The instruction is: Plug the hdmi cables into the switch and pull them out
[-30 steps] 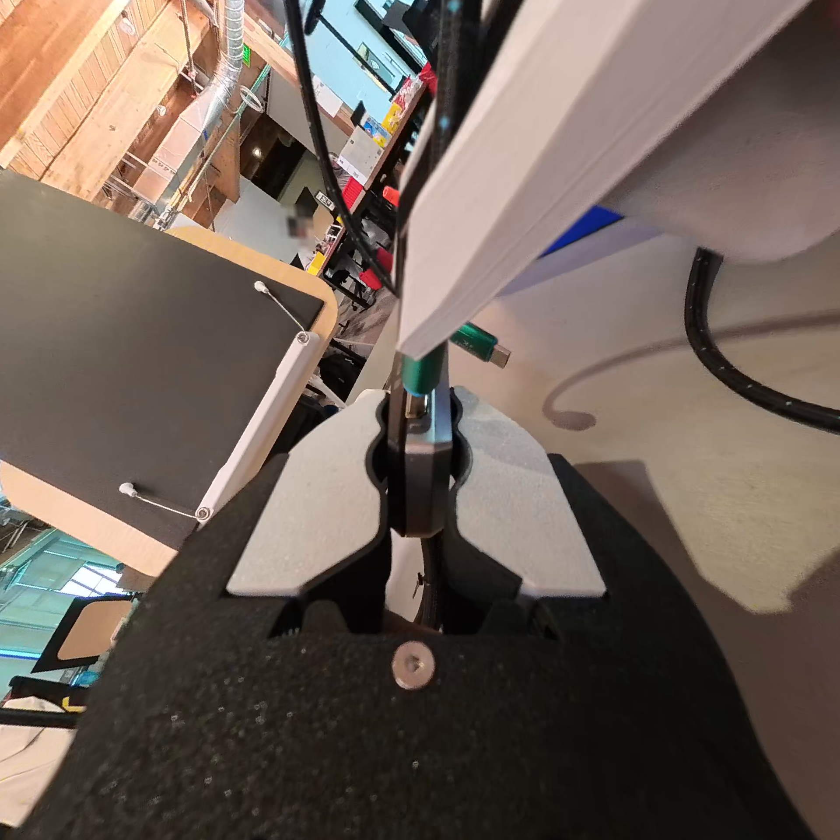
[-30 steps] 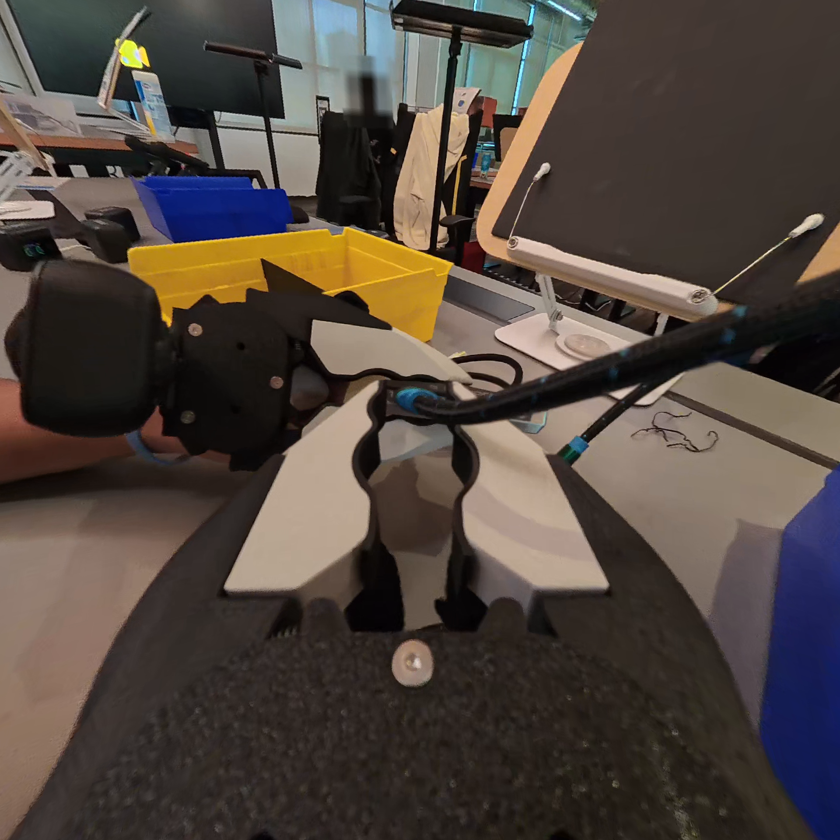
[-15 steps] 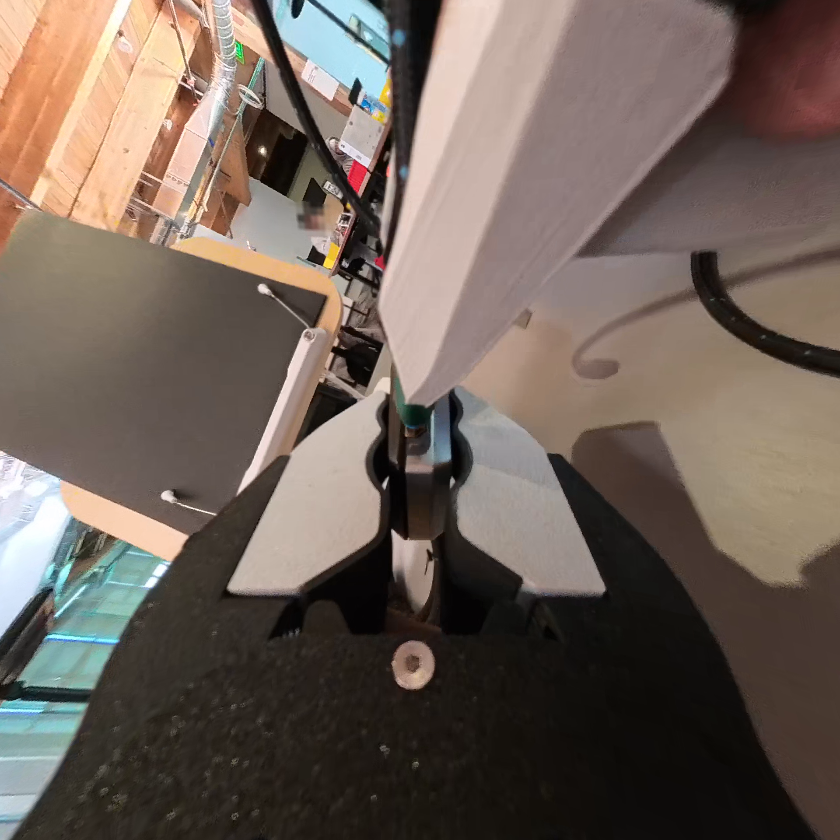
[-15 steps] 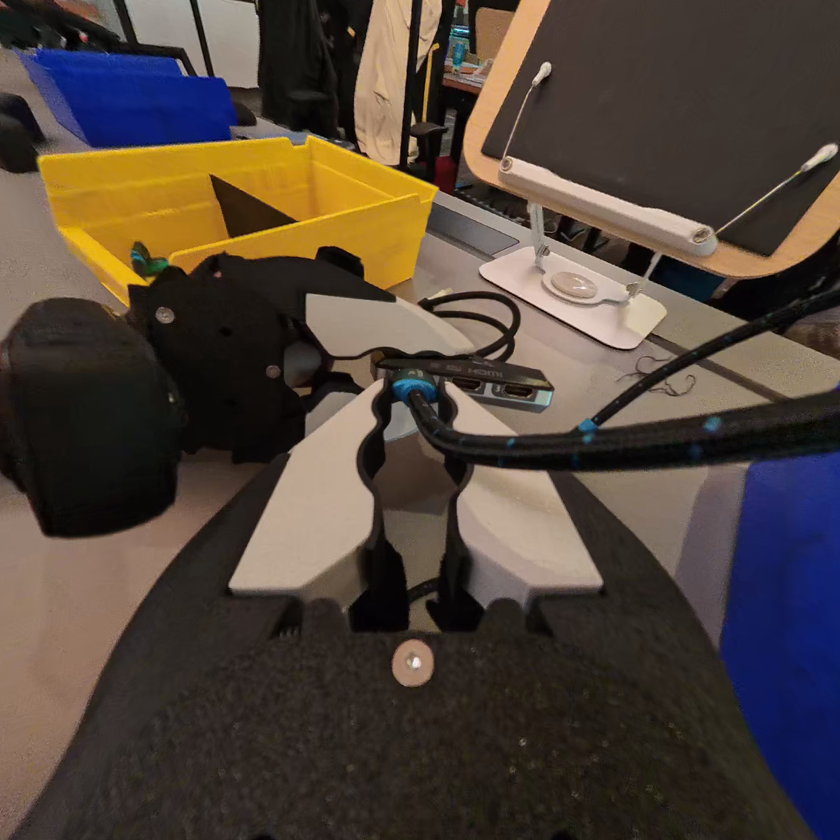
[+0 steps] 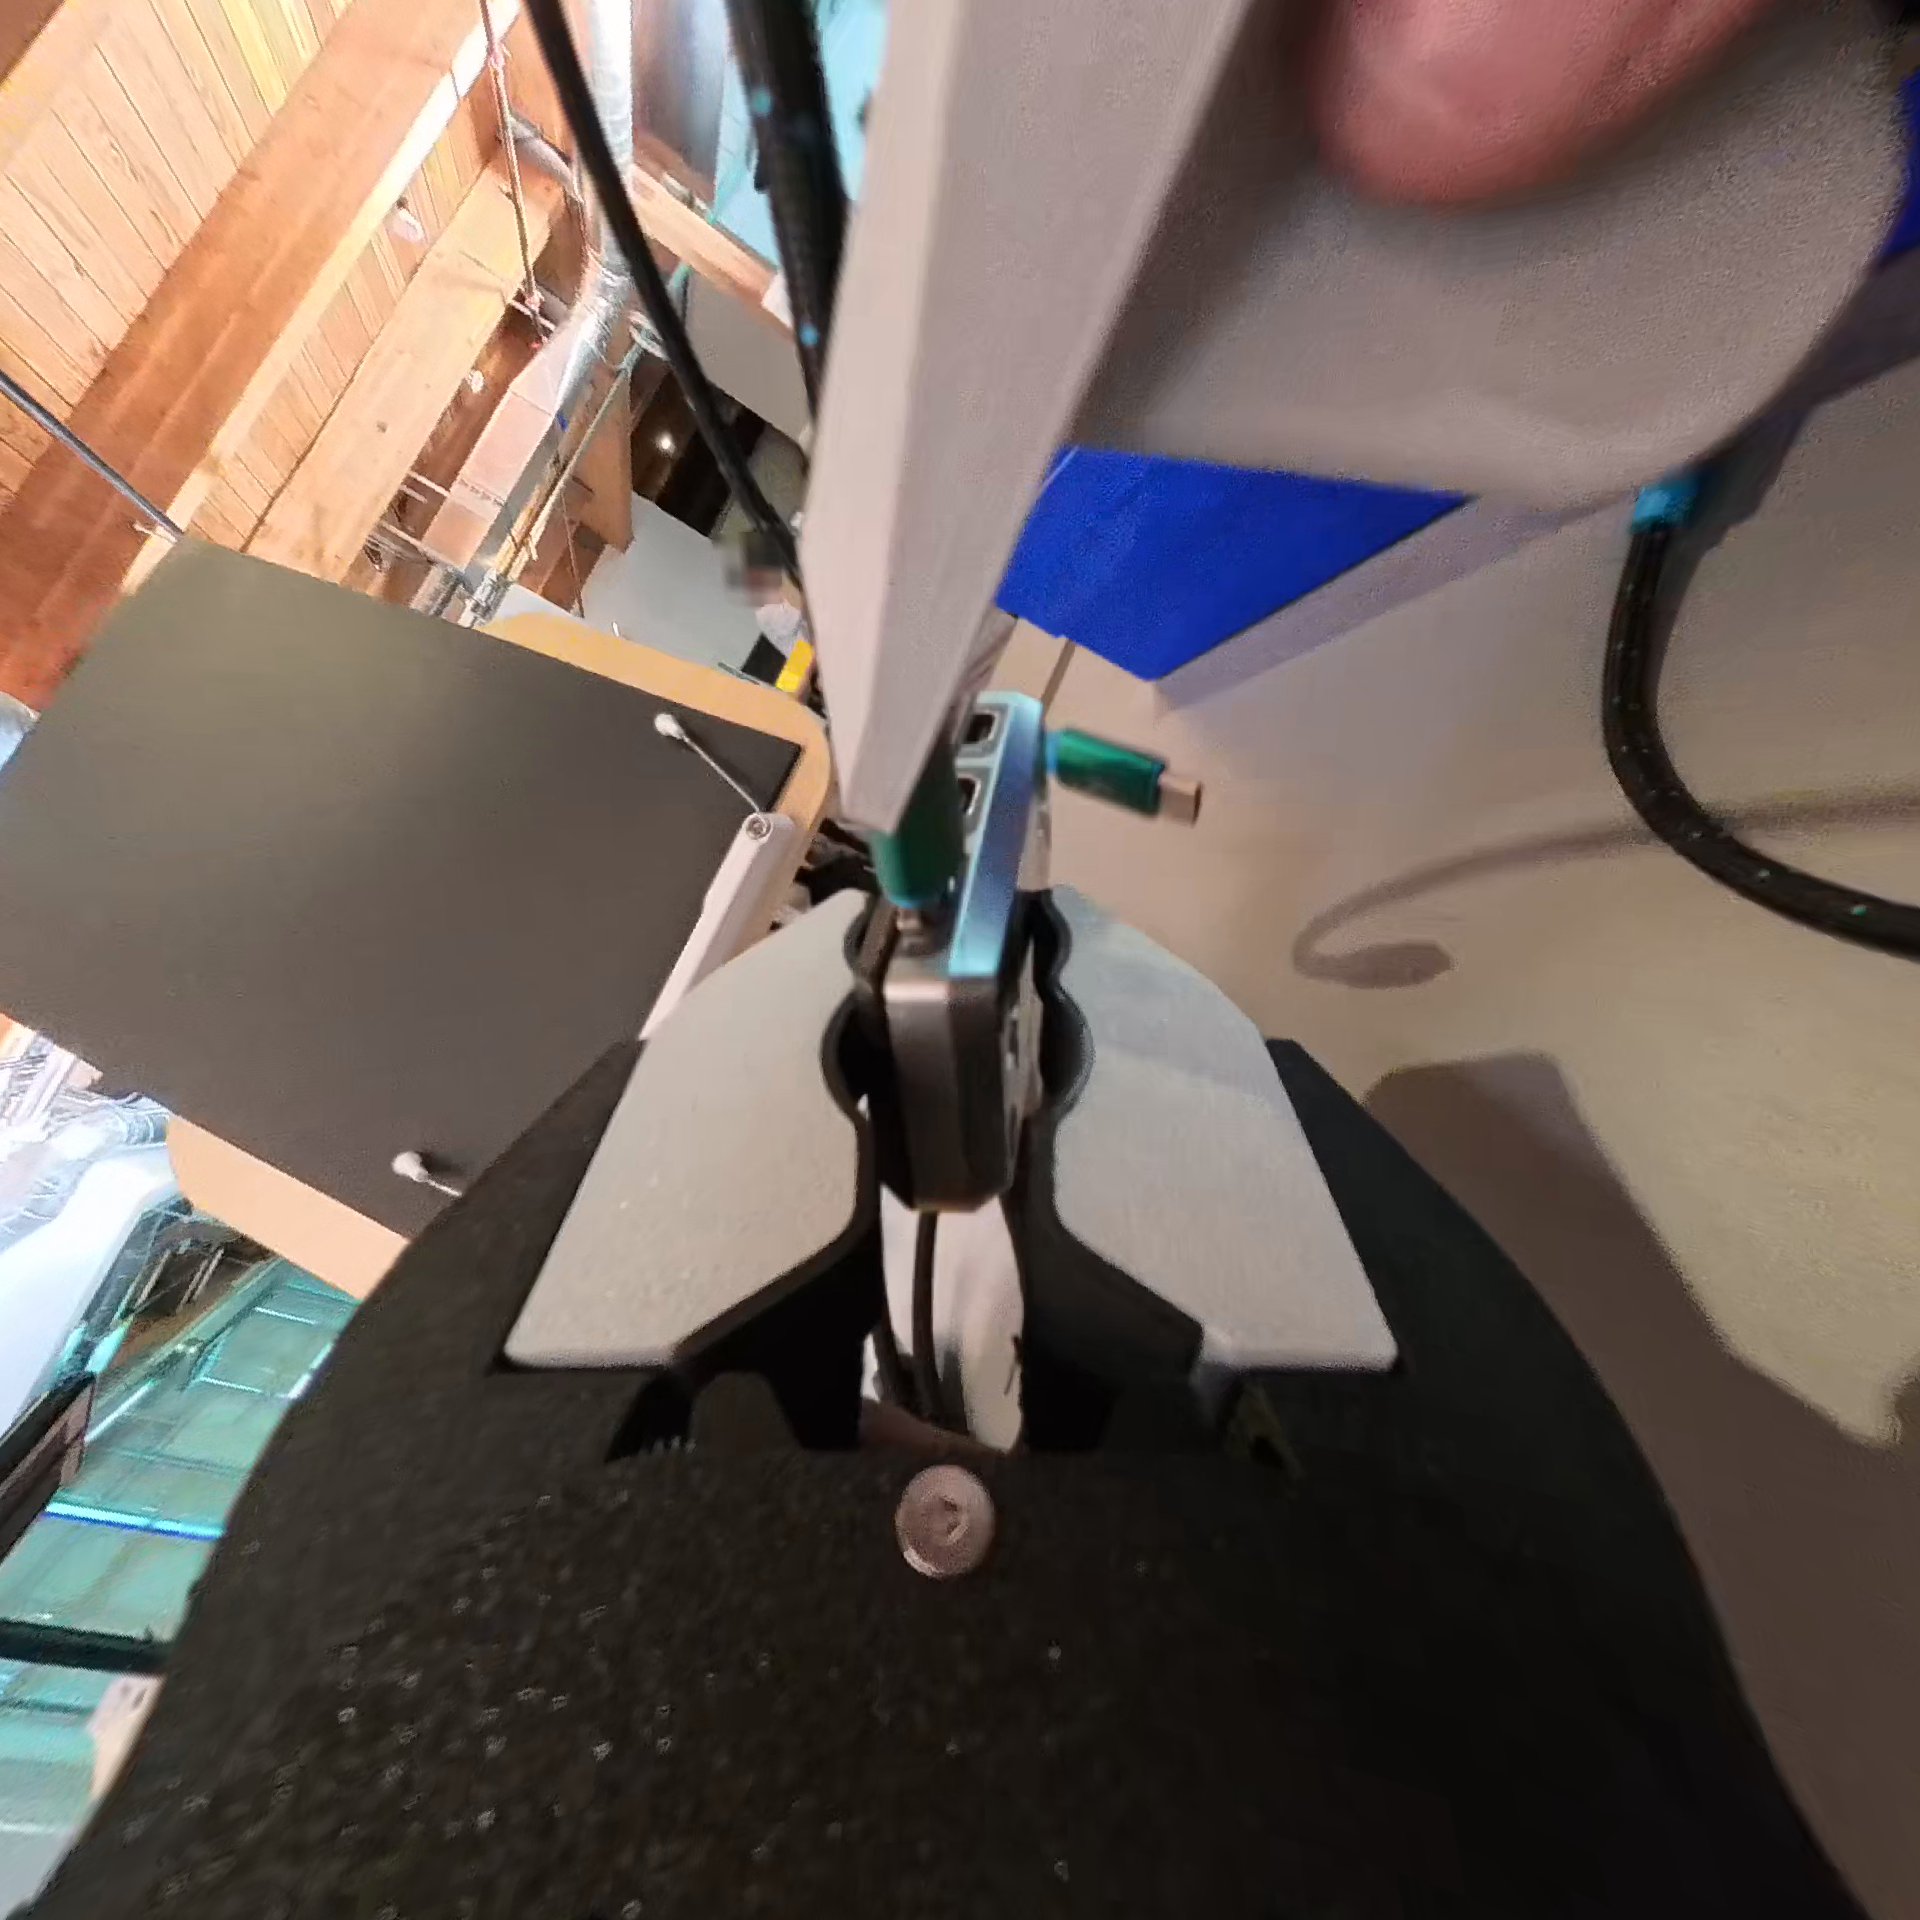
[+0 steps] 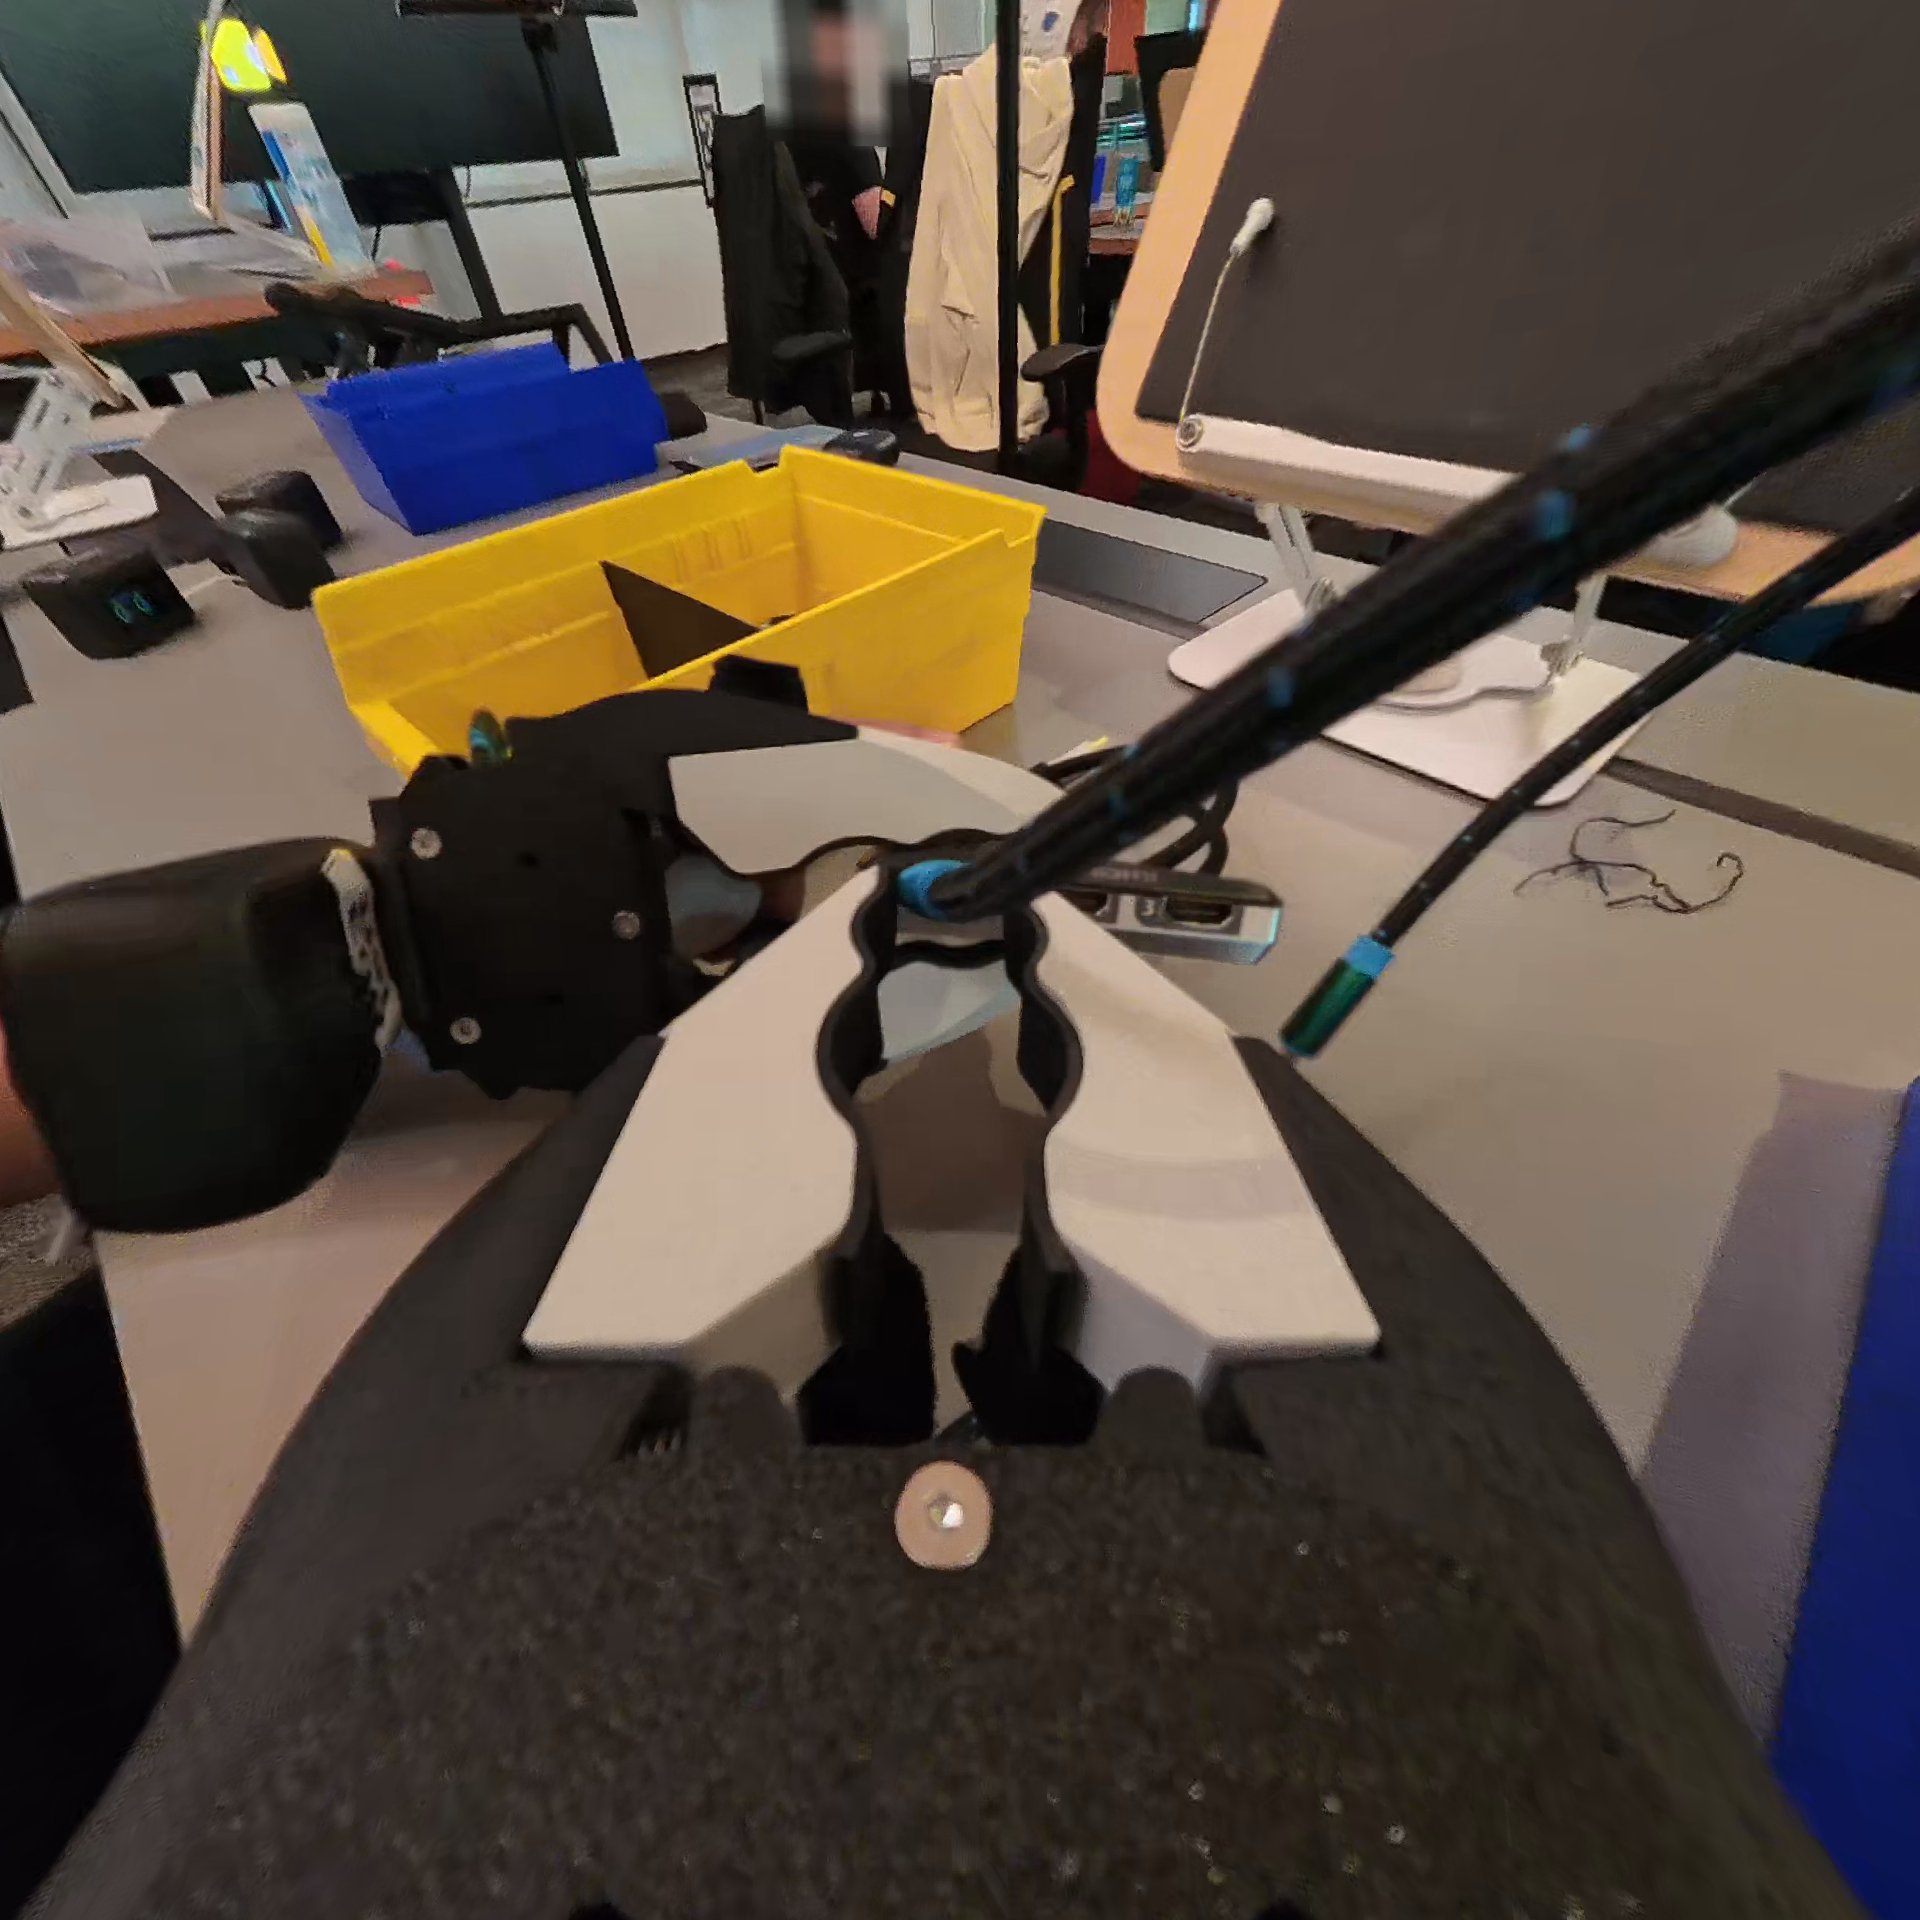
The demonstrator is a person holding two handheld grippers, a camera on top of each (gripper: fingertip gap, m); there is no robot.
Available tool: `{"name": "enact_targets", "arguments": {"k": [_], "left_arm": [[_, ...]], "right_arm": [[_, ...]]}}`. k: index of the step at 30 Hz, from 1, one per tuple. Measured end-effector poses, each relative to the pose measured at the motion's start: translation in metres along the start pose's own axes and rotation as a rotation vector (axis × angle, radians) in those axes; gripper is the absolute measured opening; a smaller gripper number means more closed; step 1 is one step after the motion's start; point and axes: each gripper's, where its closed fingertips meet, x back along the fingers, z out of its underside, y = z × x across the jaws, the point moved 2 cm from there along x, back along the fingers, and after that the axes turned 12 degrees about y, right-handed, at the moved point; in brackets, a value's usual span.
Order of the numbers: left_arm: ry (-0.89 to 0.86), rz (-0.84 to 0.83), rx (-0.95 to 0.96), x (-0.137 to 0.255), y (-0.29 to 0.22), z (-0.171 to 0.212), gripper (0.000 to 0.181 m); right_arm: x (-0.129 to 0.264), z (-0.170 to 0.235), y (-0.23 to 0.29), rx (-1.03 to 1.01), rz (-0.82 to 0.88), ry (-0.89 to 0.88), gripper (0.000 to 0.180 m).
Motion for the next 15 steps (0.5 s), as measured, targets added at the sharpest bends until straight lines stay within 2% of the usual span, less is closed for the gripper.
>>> {"name": "enact_targets", "arguments": {"k": [8,15], "left_arm": [[-0.051,-0.035,-0.022,0.006,0.002,-0.008,0.034],[-0.014,0.080,0.019,0.006,-0.012,-0.008,0.022]], "right_arm": [[0.012,-0.005,-0.005,-0.003,0.009,-0.075,0.020],[0.013,0.006,-0.013,-0.071,-0.045,-0.043,0.020]]}}
